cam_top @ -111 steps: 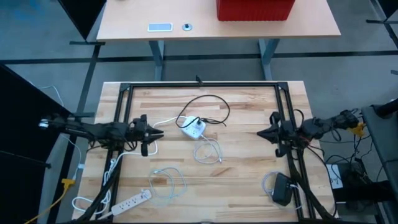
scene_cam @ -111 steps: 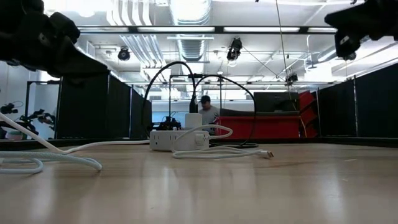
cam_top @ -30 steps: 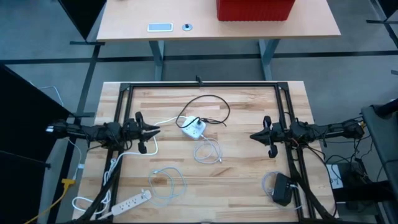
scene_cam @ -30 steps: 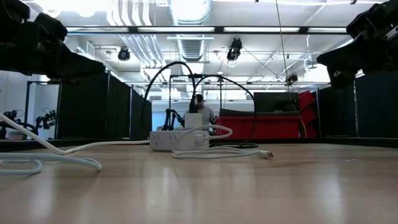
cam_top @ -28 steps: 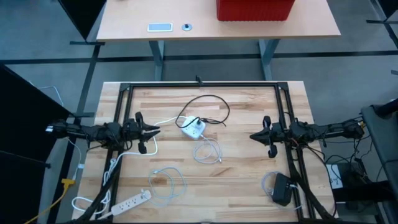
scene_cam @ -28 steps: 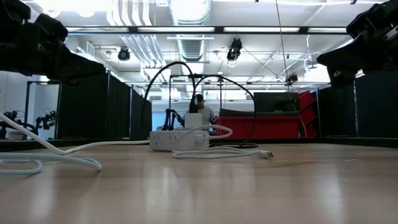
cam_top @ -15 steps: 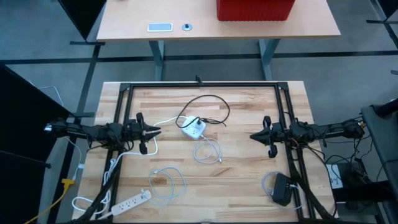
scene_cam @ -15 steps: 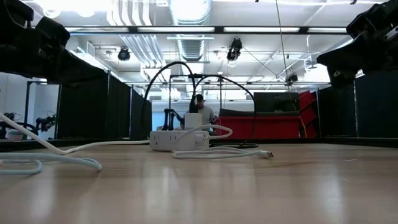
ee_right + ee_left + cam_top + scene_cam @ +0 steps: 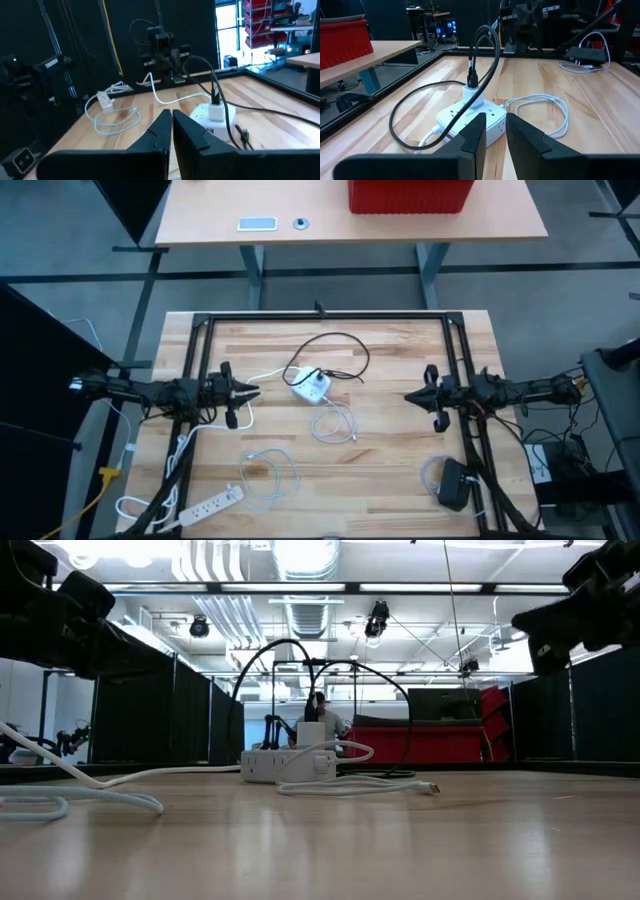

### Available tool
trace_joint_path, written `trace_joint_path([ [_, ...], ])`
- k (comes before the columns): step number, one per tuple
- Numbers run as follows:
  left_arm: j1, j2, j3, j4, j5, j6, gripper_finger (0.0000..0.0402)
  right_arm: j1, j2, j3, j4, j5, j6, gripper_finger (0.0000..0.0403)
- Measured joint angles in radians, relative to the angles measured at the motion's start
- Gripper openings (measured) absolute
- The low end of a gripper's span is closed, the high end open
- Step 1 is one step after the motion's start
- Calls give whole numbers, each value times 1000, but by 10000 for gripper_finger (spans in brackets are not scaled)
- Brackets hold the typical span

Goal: Insert USB
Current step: Return to Home Position

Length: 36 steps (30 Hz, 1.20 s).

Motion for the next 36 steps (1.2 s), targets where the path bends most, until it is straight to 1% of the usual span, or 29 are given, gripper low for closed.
trace_joint_path([
  [3,0,2,0,-1,1,0,63,-16,2,0,27,-1,-1,0],
  [8,0,7,0,-1,0,0,63,-42,2,0,20,-1,0,0],
  [15,0,13,0,0,0,0,63,-111,2,0,19,-1,0,0],
  [36,0,19,0,0,0,0,63,-117,2,0,19,-1,0,0],
])
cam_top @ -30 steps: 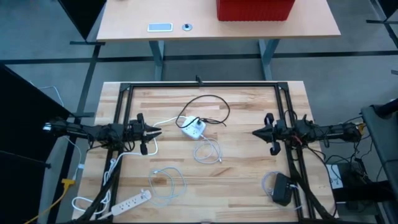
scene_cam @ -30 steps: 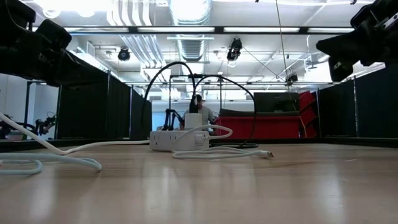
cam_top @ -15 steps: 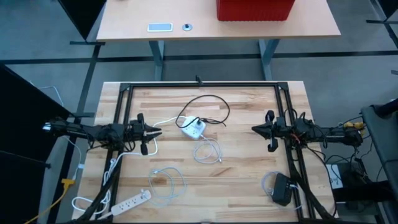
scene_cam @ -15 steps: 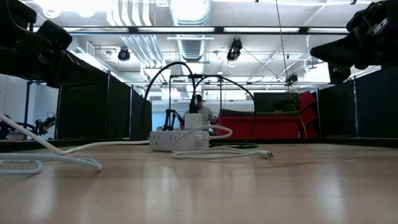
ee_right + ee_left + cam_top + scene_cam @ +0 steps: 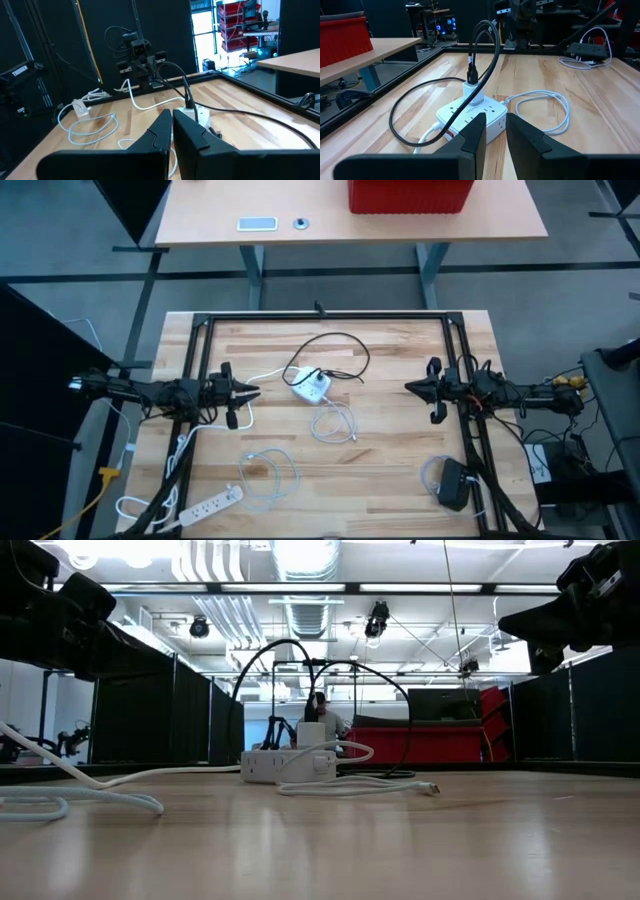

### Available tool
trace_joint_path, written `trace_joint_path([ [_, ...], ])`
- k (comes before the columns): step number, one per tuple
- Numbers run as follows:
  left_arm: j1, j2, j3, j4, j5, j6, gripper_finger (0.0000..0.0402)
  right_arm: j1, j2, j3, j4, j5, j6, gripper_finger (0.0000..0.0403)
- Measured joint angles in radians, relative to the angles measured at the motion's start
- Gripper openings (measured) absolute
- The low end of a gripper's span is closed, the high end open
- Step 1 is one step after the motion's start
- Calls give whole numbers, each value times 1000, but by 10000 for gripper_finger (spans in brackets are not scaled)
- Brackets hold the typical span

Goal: Insert USB
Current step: Return to Home Position

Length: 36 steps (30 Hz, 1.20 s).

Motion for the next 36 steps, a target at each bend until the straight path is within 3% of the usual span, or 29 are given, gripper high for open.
trace_joint_path([
  [13,18,-1,0,-3,6,34,63,-42,0,0,0,0,0,0],
  [19,70,-74,1,-34,224,71,63,-74,0,0,0,0,0,0],
  [23,113,-112,1,-31,203,78,63,-80,0,0,0,0,0,0],
  [30,150,-227,1,-39,251,43,63,-107,0,0,0,0,0,0],
  [36,150,-214,1,-39,257,-47,63,-124,0,0,0,0,0,0],
])
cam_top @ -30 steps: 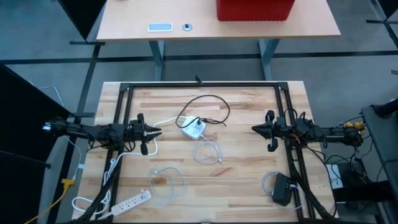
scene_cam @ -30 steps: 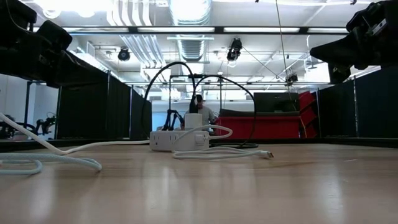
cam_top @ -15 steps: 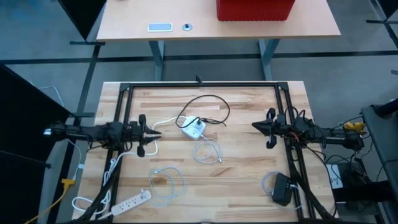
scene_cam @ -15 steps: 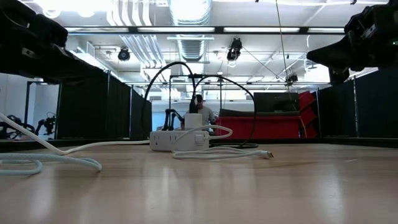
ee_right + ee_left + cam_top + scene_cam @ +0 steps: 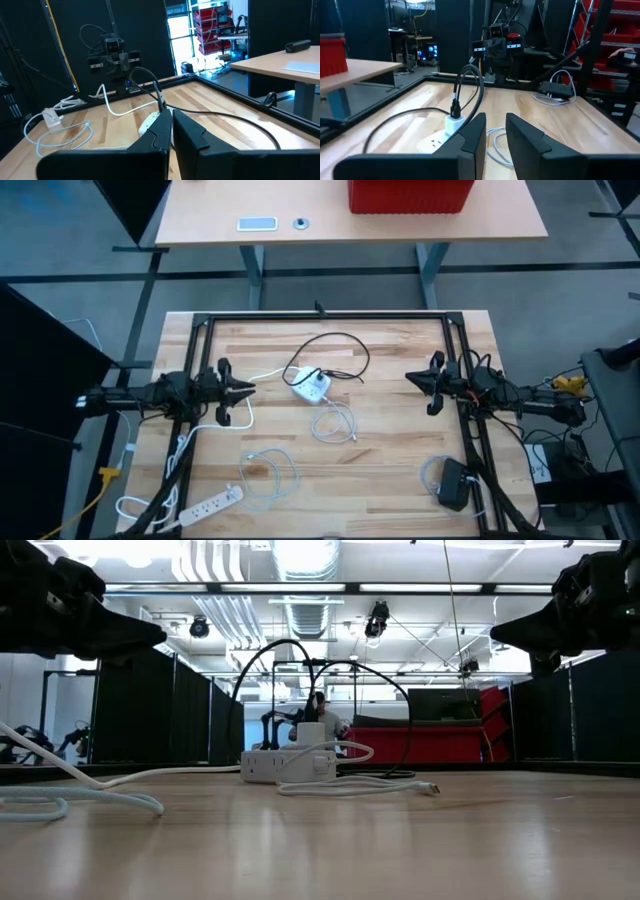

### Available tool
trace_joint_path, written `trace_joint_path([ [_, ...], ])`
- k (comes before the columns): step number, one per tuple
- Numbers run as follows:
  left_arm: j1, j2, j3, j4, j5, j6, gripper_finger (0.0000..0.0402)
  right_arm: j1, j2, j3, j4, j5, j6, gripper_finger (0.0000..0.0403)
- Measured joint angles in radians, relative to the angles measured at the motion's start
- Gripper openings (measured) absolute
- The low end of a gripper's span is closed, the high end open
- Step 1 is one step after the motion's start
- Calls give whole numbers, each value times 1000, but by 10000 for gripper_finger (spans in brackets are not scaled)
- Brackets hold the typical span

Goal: Insert USB
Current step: Return to Home Position

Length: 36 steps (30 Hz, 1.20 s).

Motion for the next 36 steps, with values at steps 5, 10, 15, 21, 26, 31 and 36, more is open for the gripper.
trace_joint_path([
  [5,0,-5,0,-14,75,6,63,0,0,0,0,0,0,0],
  [10,-1,0,0,-17,100,71,63,0,1,0,0,0,0,0],
  [15,-1,17,0,-17,108,80,63,0,2,0,0,0,0,0],
  [21,-1,35,-1,-16,109,80,63,0,2,0,0,0,0,0],
  [26,-1,47,-1,-17,109,80,63,0,2,0,0,0,0,0],
  [31,-1,58,-1,-16,109,80,63,0,2,0,0,0,0,0],
  [36,-2,68,-1,-16,109,80,63,0,2,0,0,0,0,0],
])
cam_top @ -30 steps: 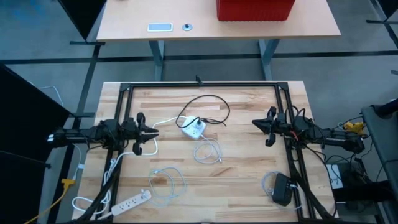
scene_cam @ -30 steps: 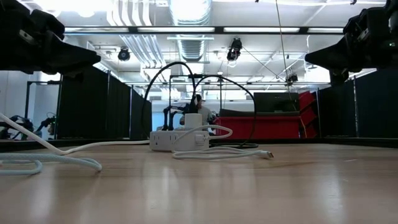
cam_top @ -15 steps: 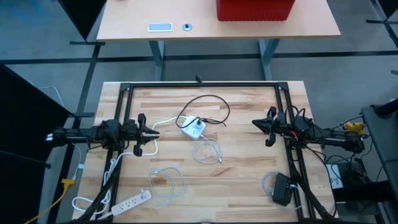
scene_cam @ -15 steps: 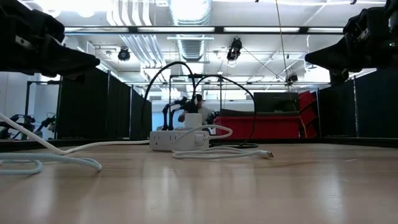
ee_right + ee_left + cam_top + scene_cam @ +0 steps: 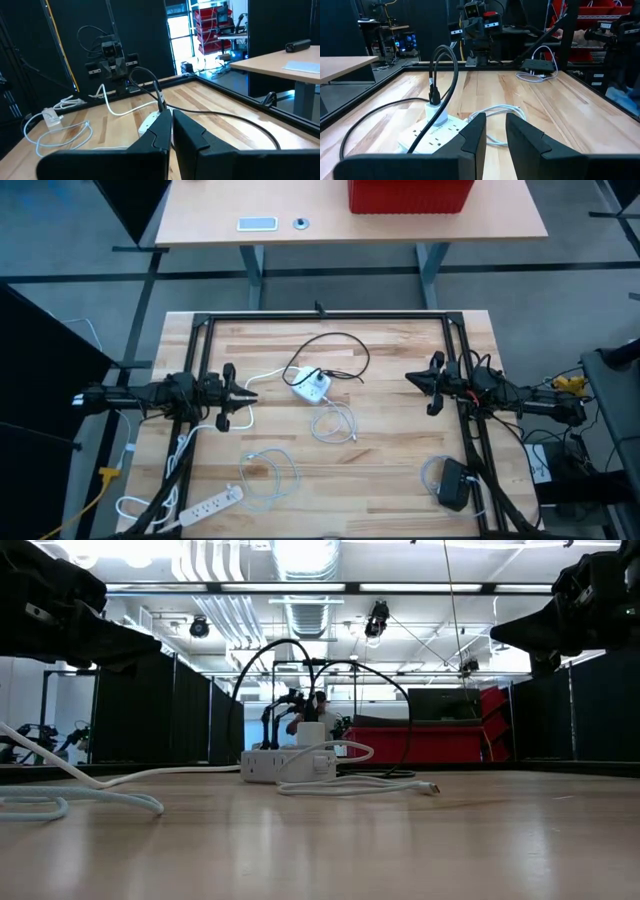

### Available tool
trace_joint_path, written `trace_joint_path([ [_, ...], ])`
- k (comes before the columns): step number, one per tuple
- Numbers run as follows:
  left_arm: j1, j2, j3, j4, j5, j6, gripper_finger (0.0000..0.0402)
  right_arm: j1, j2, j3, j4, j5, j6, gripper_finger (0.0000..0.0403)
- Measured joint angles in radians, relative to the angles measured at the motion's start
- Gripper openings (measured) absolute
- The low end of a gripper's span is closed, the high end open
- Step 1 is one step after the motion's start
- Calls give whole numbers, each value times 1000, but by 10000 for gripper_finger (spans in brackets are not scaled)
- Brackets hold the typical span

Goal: Insert USB
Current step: Return to Home Position

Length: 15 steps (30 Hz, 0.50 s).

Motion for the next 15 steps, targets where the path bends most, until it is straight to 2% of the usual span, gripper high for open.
trace_joint_path([
  [15,0,6,0,0,0,0,63,0,0,0,0,0,0,0],
])
